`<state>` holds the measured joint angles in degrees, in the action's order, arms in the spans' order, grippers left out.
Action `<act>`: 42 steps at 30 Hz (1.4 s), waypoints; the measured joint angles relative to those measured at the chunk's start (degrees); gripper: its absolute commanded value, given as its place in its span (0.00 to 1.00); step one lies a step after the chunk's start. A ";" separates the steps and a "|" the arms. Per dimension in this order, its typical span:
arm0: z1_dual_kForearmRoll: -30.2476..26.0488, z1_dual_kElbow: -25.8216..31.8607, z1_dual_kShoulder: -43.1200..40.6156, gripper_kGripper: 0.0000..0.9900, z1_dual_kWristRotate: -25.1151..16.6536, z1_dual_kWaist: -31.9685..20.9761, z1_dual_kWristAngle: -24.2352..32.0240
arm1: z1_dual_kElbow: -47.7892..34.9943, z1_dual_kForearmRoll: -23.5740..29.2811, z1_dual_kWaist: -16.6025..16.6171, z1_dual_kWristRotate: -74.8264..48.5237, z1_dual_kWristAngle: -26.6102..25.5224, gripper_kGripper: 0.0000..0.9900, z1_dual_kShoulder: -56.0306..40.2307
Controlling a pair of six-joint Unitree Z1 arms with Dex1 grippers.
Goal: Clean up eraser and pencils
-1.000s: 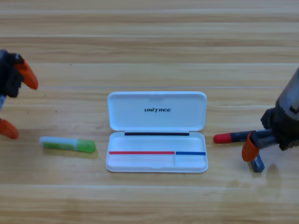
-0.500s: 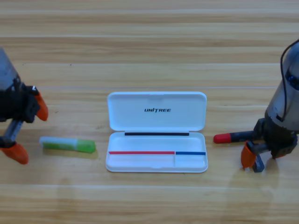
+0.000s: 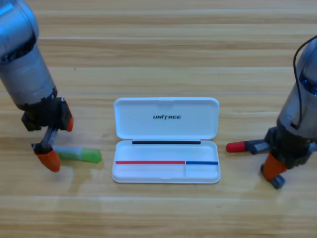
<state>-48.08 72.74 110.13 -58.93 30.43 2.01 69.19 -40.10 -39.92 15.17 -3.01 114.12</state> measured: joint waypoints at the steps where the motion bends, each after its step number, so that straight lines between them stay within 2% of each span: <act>1: 0.01 0.30 0.78 1.00 0.00 -0.13 0.16 | 0.65 -2.39 -0.08 -1.15 0.00 0.00 -0.12; 5: 0.02 1.43 3.01 1.00 -0.01 -0.38 0.22 | 5.43 -10.45 -0.61 -10.93 0.00 0.00 -0.78; 8: 0.13 1.73 4.33 1.00 -0.02 -0.41 0.22 | 10.60 -16.93 -1.71 -29.07 0.00 0.00 -2.15; 12: 1.50 2.15 5.77 1.00 -0.03 -0.42 0.43 | 13.42 -18.95 -4.05 -44.91 -0.19 0.00 -5.97; 14: 1.94 2.16 6.26 1.00 -0.03 -0.43 0.64 | 15.31 -18.99 -5.40 -48.22 -0.19 0.00 -6.08; 20: 2.92 2.15 7.75 1.00 -0.04 -0.44 0.80 | 23.07 -20.01 -8.71 -54.35 -0.45 0.00 -3.22; 25: 3.41 1.98 7.96 0.97 -0.08 -0.48 0.80 | 29.30 -20.92 -10.49 -55.62 -0.56 0.00 3.48; 32: 6.01 1.10 7.95 0.85 -0.06 -0.61 0.81 | 34.17 -21.11 -11.18 -56.52 -0.56 0.00 9.91; 42: 6.95 -0.11 7.44 0.76 0.36 -0.71 0.81 | 35.48 -21.12 -11.56 -56.53 -0.56 0.00 13.64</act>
<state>-41.12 72.64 117.57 -58.57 29.72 2.82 104.67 -61.21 -51.48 -41.36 -3.57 127.75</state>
